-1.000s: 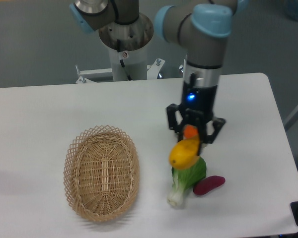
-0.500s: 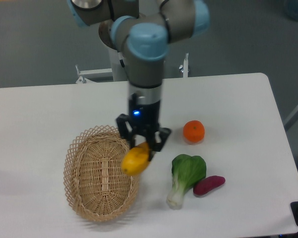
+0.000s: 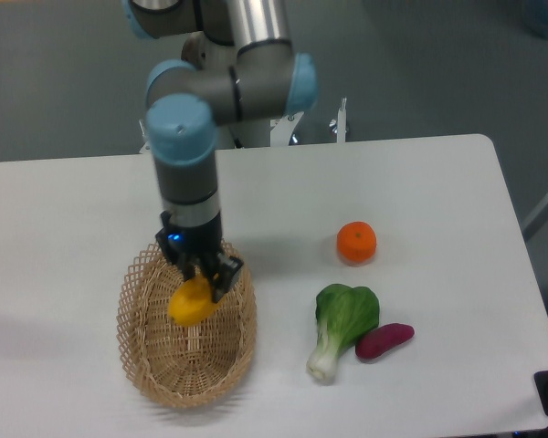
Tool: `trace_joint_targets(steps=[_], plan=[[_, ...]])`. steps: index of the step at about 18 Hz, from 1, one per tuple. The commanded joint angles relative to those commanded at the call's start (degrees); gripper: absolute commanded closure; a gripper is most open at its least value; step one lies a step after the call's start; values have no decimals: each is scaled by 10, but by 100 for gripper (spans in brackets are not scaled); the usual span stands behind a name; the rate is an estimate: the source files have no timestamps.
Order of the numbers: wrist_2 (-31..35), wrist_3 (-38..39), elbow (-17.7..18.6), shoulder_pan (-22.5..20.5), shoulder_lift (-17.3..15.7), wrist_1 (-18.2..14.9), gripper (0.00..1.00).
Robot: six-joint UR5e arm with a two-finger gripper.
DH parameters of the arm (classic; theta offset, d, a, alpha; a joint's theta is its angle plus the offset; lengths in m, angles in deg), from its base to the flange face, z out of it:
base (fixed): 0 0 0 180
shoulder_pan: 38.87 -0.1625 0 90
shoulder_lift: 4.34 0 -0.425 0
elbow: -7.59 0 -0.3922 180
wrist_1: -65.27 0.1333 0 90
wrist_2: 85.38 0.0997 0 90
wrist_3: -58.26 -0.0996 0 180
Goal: Place the mango in the basket
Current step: 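Carry the held mango over the wicker basket and lower it inside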
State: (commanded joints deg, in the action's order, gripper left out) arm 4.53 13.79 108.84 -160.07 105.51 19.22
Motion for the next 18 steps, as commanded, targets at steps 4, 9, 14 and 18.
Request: trace_joint_targets(steps=[4, 9, 14, 18], plan=[[0, -11, -2, 3, 22, 1, 60], [0, -40, -2, 10, 43, 1, 59], [0, -39, 2, 11, 46, 2, 59], [-1, -40, -3, 12, 48, 2, 39]])
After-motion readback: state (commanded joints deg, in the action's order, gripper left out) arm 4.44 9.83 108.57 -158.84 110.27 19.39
